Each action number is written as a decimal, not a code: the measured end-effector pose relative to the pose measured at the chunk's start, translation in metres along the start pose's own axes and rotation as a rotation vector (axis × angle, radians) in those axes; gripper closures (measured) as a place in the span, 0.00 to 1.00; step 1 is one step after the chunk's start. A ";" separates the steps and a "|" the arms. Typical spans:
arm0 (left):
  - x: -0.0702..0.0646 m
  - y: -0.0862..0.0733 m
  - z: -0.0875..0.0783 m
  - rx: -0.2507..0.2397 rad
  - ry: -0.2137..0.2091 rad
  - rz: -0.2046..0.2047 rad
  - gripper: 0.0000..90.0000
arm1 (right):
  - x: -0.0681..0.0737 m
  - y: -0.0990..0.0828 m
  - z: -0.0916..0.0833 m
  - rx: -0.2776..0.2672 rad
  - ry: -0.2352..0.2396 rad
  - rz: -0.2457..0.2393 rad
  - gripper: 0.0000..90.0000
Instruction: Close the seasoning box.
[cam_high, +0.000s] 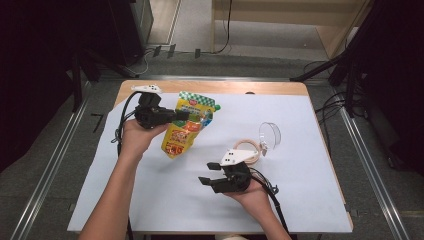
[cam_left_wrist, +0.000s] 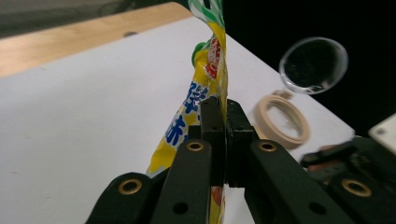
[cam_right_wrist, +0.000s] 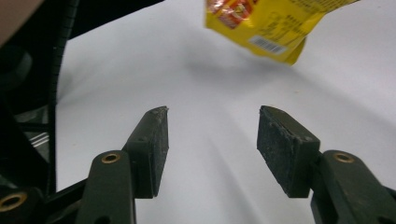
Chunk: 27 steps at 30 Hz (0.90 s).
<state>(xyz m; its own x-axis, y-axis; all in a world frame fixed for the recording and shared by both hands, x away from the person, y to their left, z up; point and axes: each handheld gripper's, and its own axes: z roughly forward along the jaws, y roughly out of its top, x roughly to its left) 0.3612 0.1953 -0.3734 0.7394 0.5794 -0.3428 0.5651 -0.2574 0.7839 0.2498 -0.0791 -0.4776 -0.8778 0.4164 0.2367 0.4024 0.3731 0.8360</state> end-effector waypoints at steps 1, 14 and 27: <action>0.004 -0.002 0.000 0.000 0.013 -0.008 1.00 | 0.000 0.000 0.000 -0.001 0.008 0.000 0.50; 0.013 -0.015 -0.011 0.007 0.035 -0.056 0.97 | -0.007 0.001 -0.016 0.019 0.023 0.024 0.50; 0.009 -0.023 -0.030 -0.018 0.055 -0.039 0.78 | -0.006 -0.007 -0.029 0.031 -0.011 0.002 0.50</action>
<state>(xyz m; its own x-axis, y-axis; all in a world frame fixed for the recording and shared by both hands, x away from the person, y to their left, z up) 0.3440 0.2302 -0.3791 0.6956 0.6307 -0.3442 0.5857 -0.2203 0.7800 0.2449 -0.1083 -0.4712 -0.8744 0.4258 0.2327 0.4120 0.3978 0.8198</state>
